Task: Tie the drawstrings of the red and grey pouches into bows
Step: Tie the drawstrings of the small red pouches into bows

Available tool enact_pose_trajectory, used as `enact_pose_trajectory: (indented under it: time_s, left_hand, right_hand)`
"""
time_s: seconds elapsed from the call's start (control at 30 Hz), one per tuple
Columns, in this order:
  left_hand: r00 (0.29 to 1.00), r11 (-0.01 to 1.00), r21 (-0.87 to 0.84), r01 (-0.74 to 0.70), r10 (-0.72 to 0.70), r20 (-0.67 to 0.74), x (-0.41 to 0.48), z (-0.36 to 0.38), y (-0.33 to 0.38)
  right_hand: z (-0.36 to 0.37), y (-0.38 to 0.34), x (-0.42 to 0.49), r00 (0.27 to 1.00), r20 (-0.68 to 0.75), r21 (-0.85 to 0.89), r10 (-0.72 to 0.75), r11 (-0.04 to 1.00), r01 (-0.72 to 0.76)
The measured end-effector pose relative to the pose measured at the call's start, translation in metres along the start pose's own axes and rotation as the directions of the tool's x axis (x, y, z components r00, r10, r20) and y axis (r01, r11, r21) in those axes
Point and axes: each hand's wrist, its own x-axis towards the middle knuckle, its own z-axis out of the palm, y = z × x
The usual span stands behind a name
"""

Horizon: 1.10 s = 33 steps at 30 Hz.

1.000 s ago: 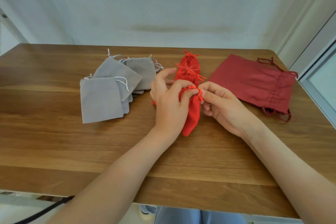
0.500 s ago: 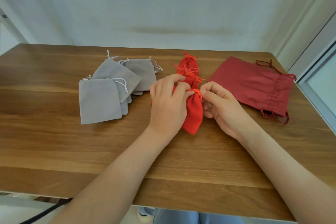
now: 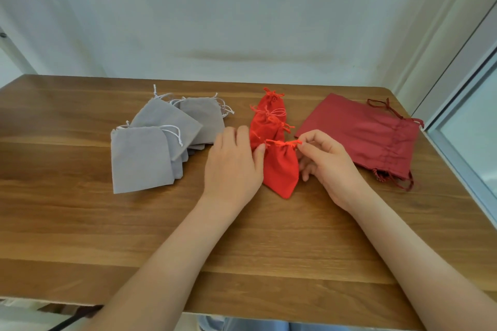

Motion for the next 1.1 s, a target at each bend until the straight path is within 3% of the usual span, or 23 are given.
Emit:
enact_pose_trajectory:
  time_s: [0.07, 0.17, 0.23, 0.3, 0.4, 0.43, 0.53, 0.6, 0.67, 0.83, 1.0, 1.1]
  left_hand:
    - [0.989, 0.994, 0.073, 0.083, -0.091, 0.114, 0.005, -0.004, -0.003]
    - [0.899, 0.971, 0.079, 0.227, -0.24, 0.367, 0.015, -0.008, -0.005]
    - [0.857, 0.961, 0.064, 0.268, -0.269, 0.44, 0.02, -0.009, -0.002]
    - [0.817, 0.924, -0.062, 0.378, -0.301, 0.493, 0.023, -0.009, 0.003]
    - [0.728, 0.715, -0.344, 0.608, -0.328, 0.602, 0.024, -0.013, 0.013]
    - [0.75, 0.701, -0.395, 0.594, -0.305, 0.587, 0.024, -0.014, 0.015]
    - [0.908, 0.889, -0.375, 0.262, -0.096, 0.409, 0.022, -0.013, 0.009]
    - [0.901, 0.943, -0.327, 0.064, 0.087, 0.424, 0.018, -0.014, 0.001]
    - [0.848, 0.966, -0.258, -0.029, 0.16, 0.505, 0.015, -0.012, -0.005]
    - [0.846, 0.968, -0.249, -0.005, 0.137, 0.515, 0.017, 0.001, 0.001]
    - [0.809, 0.927, -0.342, 0.157, 0.078, 0.583, 0.025, 0.001, 0.002]
    - [0.805, 0.92, -0.332, 0.208, 0.032, 0.593, 0.025, -0.012, -0.009]
  right_hand:
    - [0.001, -0.002, -0.002, 0.999, 0.006, -0.039, -0.04, 0.998, 0.04]
    - [0.002, -0.004, -0.003, 0.996, -0.013, -0.086, -0.087, 0.993, 0.085]
    - [0.002, -0.005, -0.004, 0.997, -0.006, -0.095, -0.076, 0.993, 0.075]
    - [0.001, -0.004, -0.005, 0.999, 0.025, -0.154, -0.033, 0.987, 0.037]
    - [-0.002, -0.002, -0.004, 0.998, 0.018, -0.405, -0.055, 0.912, 0.057]
    - [-0.003, -0.004, -0.004, 0.996, -0.011, -0.443, -0.086, 0.894, 0.072]
    - [-0.013, -0.016, -0.005, 0.988, -0.112, -0.39, -0.108, 0.919, 0.056]
    - [-0.021, -0.027, -0.007, 0.992, -0.098, -0.328, -0.079, 0.944, 0.043]
    - [-0.025, -0.037, -0.01, 0.998, -0.021, -0.275, -0.065, 0.96, 0.056]
    - [-0.014, -0.04, -0.011, 0.956, 0.289, -0.238, -0.046, 0.964, 0.118]
    - [0.008, -0.005, 0.011, 0.962, 0.197, -0.507, -0.189, 0.82, 0.265]
    - [0.008, 0.016, 0.014, 0.931, 0.189, -0.722, -0.312, 0.599, 0.347]
